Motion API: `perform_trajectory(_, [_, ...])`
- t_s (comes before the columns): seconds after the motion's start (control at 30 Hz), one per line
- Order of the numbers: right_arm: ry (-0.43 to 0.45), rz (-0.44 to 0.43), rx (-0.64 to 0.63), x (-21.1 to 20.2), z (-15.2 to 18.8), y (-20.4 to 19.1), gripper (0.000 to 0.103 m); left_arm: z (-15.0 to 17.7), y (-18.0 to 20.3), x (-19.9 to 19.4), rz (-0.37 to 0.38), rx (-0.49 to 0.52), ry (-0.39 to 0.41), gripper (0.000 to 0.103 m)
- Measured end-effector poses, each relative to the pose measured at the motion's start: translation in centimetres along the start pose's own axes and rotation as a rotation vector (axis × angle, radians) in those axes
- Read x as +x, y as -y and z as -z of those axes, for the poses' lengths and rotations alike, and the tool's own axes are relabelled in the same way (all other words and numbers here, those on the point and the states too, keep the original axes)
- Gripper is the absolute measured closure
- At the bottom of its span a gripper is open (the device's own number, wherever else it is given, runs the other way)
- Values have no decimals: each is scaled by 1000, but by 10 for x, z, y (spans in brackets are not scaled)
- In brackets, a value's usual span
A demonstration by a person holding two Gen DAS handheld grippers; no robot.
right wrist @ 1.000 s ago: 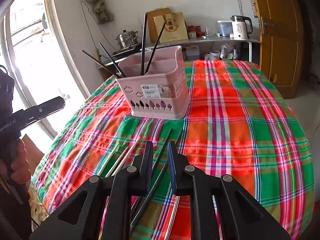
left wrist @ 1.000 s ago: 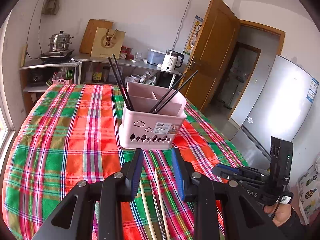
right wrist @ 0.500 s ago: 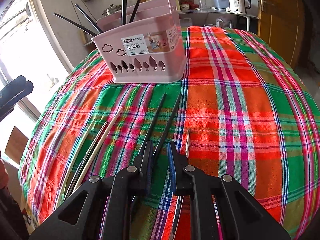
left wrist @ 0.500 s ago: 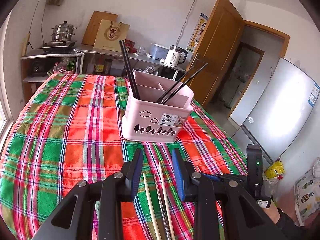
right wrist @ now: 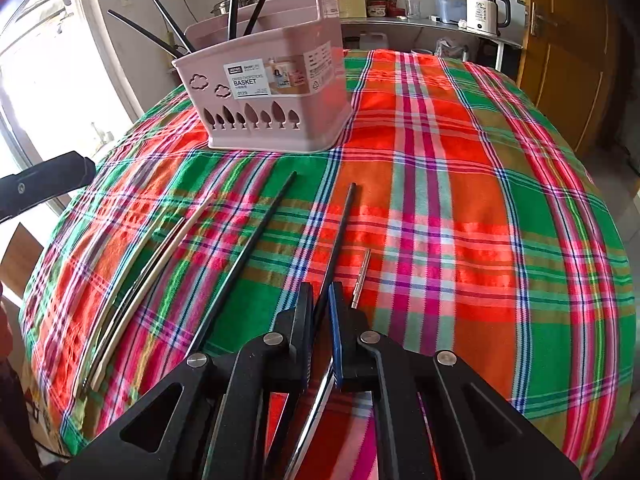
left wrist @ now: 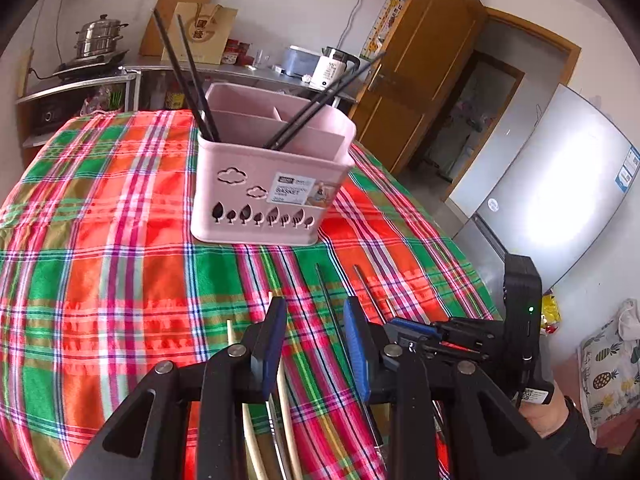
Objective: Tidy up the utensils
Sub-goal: 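Move both tools down to the chopsticks lying on the cloth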
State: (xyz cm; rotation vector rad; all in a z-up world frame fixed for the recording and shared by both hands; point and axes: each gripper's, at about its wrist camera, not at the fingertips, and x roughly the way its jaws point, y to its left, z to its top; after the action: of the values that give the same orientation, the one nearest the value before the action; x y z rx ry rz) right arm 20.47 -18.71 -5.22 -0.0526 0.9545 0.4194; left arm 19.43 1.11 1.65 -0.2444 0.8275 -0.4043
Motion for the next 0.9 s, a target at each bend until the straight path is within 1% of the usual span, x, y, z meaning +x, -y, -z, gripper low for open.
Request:
perform_trajectory(0.07, [-4,11,-6,-2,2,7,96,3,8,18,-1,13,-42,74])
perform_trajectory(0.13, [-8,7,-5,-4,2,13,96,5,16,39,-18,23,-92,74])
perform_trajectory(0.23, [-8,30,5,-5,1,19,96,8,23,69,-38,39,-158,74])
perform_trajectory(0.3, [-8,23,13,-3,-1,21,96,8,25,85,-62,42,-188,74])
perform_trajectory(0.4, [-11,38,-6,1,-7,17,96,7,28,107,-91,44,-229,74])
perform_trajectory(0.43, [-13,41,-12,2,-8,17,96,8,30,112,-96,58,-234,74])
perform_trajectory(0.47, [-14,43,-16,3,-10,16,96,7,34,114,-105,80,-218,74])
perform_trajectory(0.57, [-10,35,-16,6,-13,20,96,5,39,120,-128,109,-212,74])
perform_trajectory(0.63, [-8,32,-7,6,-15,23,96,6,39,123,-148,133,-200,82])
perform_trajectory(0.7, [-6,27,0,7,-16,26,96,5,38,124,-172,159,-199,94])
perform_trajectory(0.77, [-6,24,0,7,-17,27,96,4,36,122,-155,156,-205,95])
perform_trajectory(0.9, [-13,32,-2,10,-22,27,96,2,34,120,-159,170,-220,96])
